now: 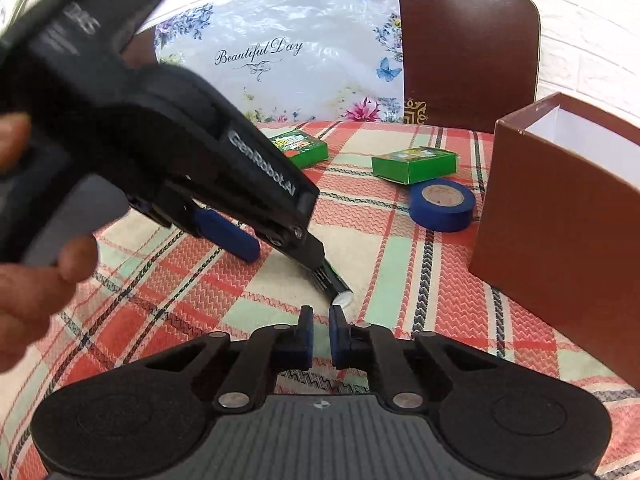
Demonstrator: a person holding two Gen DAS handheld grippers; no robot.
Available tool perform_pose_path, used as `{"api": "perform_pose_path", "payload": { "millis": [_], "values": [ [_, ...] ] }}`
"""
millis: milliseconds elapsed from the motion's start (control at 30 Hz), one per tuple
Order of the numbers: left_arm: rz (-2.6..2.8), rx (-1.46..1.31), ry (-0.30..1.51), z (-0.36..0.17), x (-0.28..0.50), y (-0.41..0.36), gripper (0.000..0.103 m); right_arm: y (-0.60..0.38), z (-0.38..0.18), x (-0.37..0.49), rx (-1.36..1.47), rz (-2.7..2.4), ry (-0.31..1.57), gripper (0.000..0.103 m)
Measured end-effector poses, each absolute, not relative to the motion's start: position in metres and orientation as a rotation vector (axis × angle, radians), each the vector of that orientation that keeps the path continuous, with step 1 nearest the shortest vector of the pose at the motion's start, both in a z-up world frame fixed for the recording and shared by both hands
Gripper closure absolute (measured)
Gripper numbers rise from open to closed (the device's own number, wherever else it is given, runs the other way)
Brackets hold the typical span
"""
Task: Organize objects
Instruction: 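Lift the marker and carry it over the brown box, then open the left gripper to drop the marker into the box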
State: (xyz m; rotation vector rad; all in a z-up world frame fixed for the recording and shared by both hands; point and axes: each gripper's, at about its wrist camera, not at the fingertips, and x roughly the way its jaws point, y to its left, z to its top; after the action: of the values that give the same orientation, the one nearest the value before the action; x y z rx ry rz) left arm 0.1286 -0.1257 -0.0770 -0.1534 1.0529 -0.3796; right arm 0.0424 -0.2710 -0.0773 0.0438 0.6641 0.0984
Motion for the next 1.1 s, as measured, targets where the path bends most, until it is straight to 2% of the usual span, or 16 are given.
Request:
{"api": "perform_pose_path", "payload": {
  "millis": [33, 100, 200, 233, 267, 300, 333, 367, 400, 633, 767, 933, 1100],
  "values": [
    [-0.362, -0.164, 1.053, -0.075, 0.128, -0.123, 0.053, -0.271, -0.076, 0.041, 0.031, 0.091, 0.654, 0.092],
    [-0.331, -0.164, 1.036, -0.068, 0.128, -0.121, 0.051, -0.276, -0.072, 0.038, 0.02, 0.088, 0.626, 0.062],
    [-0.31, -0.188, 1.028, -0.063, 0.134, -0.122, 0.049, -0.281, -0.067, 0.041, 0.025, 0.124, 0.59, 0.058],
    [-0.305, -0.192, 1.029, -0.064, 0.136, -0.125, 0.051, -0.282, -0.068, 0.046, 0.02, 0.139, 0.591, 0.056],
    [-0.296, -0.187, 1.036, -0.067, 0.139, -0.128, 0.062, -0.281, -0.07, 0.052, 0.008, 0.149, 0.597, 0.055],
    [-0.297, -0.186, 1.052, -0.071, 0.141, -0.129, 0.074, -0.279, -0.074, 0.059, -0.007, 0.154, 0.613, 0.056],
    [-0.313, -0.208, 1.064, -0.073, 0.141, -0.129, 0.08, -0.277, -0.078, 0.064, -0.02, 0.161, 0.636, 0.062],
    [-0.335, -0.229, 1.065, -0.071, 0.139, -0.13, 0.094, -0.275, -0.081, 0.066, -0.032, 0.17, 0.648, 0.084],
    [-0.364, -0.227, 1.06, -0.065, 0.135, -0.133, 0.102, -0.274, -0.08, 0.063, -0.043, 0.177, 0.637, 0.087],
    [-0.651, -0.083, 0.827, 0.032, 0.087, -0.216, 0.102, -0.281, -0.035, 0.01, -0.123, 0.087, 0.404, 0.089],
    [-0.794, 0.005, 0.723, 0.066, 0.066, -0.271, 0.102, -0.312, -0.011, -0.019, -0.135, -0.065, 0.287, 0.089],
    [-0.868, 0.037, 0.693, 0.074, 0.057, -0.309, 0.097, -0.366, 0.007, -0.052, -0.066, -0.212, 0.232, 0.089],
    [-0.861, 0.029, 0.736, 0.058, 0.061, -0.322, 0.097, -0.427, 0.024, -0.071, 0.086, -0.243, 0.208, 0.089]
  ]
}}
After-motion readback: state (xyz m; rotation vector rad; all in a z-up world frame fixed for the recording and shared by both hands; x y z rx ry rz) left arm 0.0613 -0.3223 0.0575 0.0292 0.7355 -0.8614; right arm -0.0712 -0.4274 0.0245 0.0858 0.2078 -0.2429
